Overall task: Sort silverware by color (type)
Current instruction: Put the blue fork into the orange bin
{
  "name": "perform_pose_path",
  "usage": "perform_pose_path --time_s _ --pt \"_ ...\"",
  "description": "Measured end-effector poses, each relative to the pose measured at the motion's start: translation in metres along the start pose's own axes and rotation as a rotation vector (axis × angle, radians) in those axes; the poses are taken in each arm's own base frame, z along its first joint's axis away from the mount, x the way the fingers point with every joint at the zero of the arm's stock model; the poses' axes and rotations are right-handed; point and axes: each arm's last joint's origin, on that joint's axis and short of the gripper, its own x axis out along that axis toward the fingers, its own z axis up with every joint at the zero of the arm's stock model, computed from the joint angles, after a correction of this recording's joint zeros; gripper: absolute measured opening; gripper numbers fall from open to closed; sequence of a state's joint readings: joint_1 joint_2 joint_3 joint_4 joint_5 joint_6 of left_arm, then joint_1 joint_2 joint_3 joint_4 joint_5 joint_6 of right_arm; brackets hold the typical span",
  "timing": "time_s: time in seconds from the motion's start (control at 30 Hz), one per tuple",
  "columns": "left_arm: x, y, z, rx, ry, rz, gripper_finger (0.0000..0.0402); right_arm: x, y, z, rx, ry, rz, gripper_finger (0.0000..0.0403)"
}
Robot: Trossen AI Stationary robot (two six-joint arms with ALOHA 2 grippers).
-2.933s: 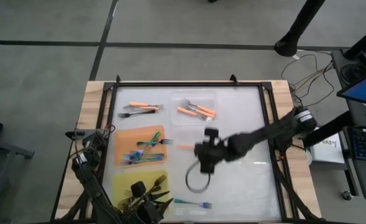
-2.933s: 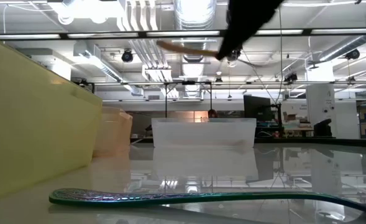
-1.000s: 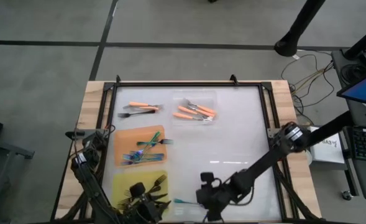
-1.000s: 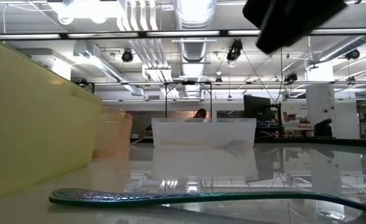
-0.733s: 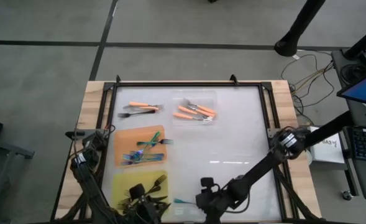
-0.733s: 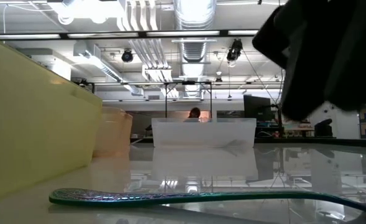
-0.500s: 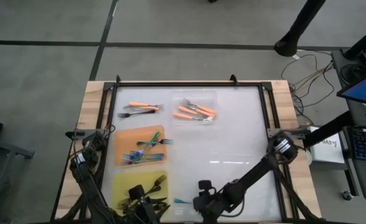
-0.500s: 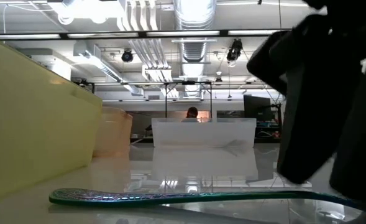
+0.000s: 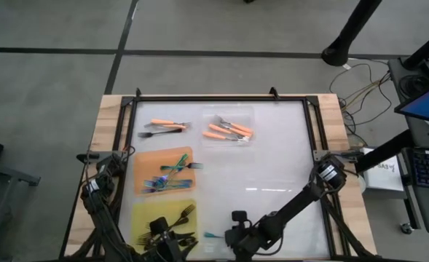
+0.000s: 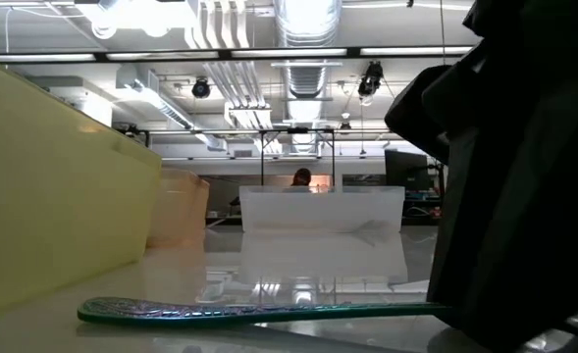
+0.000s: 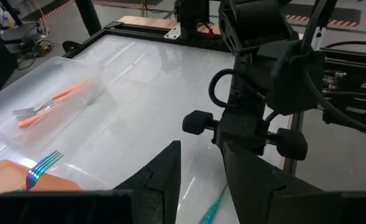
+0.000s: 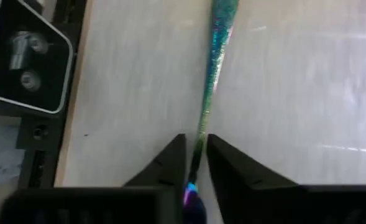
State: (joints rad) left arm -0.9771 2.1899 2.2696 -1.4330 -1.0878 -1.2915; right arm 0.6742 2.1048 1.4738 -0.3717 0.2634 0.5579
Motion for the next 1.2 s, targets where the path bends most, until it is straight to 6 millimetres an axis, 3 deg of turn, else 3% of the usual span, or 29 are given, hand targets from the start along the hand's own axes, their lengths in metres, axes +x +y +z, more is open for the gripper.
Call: perform_pose_path --time_s 0.1,0.37,0.6,0.83,1.07,1.2 --pt "0.0 0.0 0.0 0.0 -0.004 0.001 0.0103 0.001 -0.003 0.0 0.002 0.013 -0.008 0.0016" --pt "0.0 0.003 0.001 0.03 -0.066 0.035 0.0103 -0.024 -0.023 0.015 -0.076 -0.001 -0.064 0.001" --pt "0.01 0.009 0.002 0.01 -0.156 0.1 0.0103 -0.094 -0.068 0.052 -0.117 -0.131 -0.288 0.0009" --pt "0.04 0.014 -0.013 0.001 -0.164 0.186 0.0103 -0.155 -0.126 0.08 -0.111 -0.252 -0.449 0.0009" --pt "0.069 0.041 -0.014 -0.031 -0.154 0.291 0.0103 -0.183 -0.17 0.086 -0.063 -0.25 -0.519 0.0009" --pt "0.058 0.08 -0.014 -0.164 -0.191 0.29 0.0103 -0.179 -0.188 0.083 -0.033 -0.196 -0.554 0.0009"
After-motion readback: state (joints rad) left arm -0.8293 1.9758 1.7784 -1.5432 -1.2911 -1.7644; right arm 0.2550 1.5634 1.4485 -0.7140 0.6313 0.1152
